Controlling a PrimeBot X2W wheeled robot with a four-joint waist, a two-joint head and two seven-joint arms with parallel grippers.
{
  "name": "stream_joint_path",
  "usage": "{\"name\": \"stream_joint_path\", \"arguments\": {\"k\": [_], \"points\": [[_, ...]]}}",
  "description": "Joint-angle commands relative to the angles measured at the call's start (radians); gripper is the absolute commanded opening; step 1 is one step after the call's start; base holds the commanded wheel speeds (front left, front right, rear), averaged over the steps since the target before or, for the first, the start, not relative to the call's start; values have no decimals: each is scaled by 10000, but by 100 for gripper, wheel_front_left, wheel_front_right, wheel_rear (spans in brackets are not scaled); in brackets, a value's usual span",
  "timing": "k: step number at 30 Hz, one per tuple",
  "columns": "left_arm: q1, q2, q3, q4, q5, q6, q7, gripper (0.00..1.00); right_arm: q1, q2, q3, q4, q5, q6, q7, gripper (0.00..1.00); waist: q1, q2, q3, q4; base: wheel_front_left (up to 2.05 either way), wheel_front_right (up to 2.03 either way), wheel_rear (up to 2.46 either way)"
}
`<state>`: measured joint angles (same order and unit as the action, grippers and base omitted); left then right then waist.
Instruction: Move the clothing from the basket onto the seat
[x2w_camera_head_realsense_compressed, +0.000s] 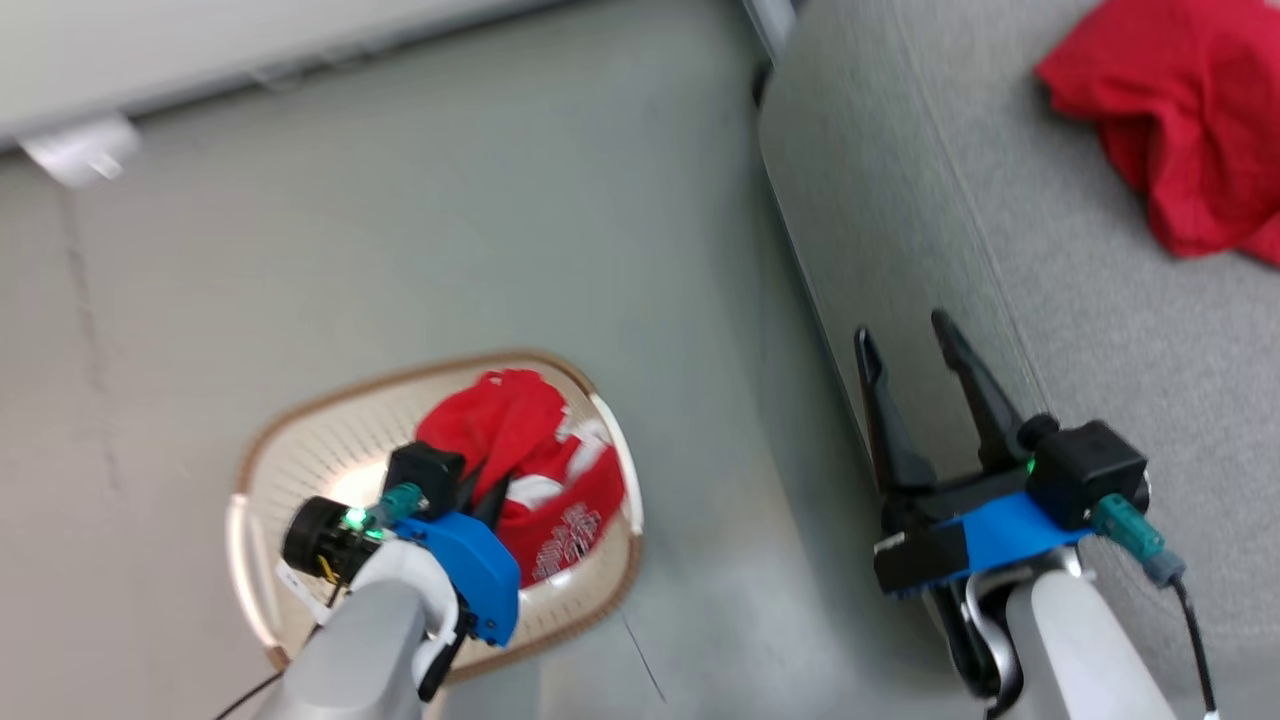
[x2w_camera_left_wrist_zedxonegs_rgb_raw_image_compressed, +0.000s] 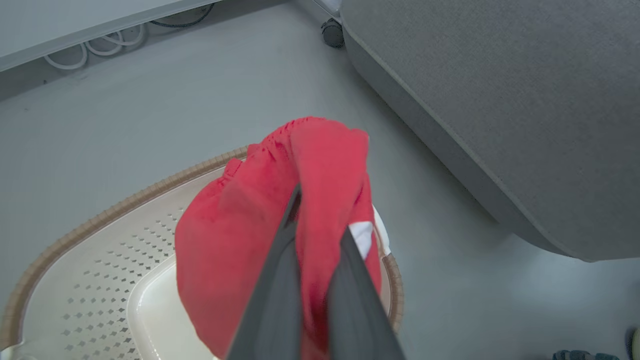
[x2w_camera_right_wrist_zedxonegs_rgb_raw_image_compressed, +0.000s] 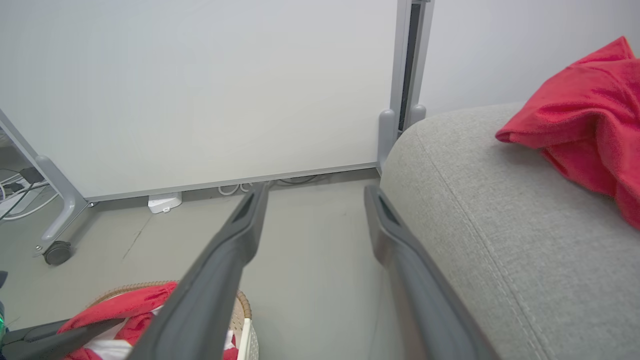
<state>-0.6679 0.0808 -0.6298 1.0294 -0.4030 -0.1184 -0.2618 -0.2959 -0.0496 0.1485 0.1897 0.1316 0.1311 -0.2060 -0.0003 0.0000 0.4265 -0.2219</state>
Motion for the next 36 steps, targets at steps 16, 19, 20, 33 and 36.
{"name": "stream_joint_path", "arguments": {"k": [16,19,20,33,36], "points": [[255,-289,-1540,-1683,-857,-128,-48,0,2020,-11,236,18,78,-7,914,100,3,0,-4312,2028,0,0,0],[-75,-290,-1984,-1953,-1316,-129,-40,0,2123,-11,400,-59,88,-7,1034,100,3,0,-4472,2085,0,0,0],[-203,-288,-2112,-2039,-1445,-129,-28,0,2139,-11,450,-78,97,-9,1079,100,3,0,-4509,2096,0,0,0],[-1302,-294,-3174,-2238,-2643,-129,48,0,2181,-13,884,-128,154,-7,1252,100,3,0,-4718,2109,0,0,0],[-1309,-292,-3363,-2136,-2815,-129,35,0,2210,-13,966,-103,180,-7,1255,100,3,0,-4728,2078,0,0,0]]}}
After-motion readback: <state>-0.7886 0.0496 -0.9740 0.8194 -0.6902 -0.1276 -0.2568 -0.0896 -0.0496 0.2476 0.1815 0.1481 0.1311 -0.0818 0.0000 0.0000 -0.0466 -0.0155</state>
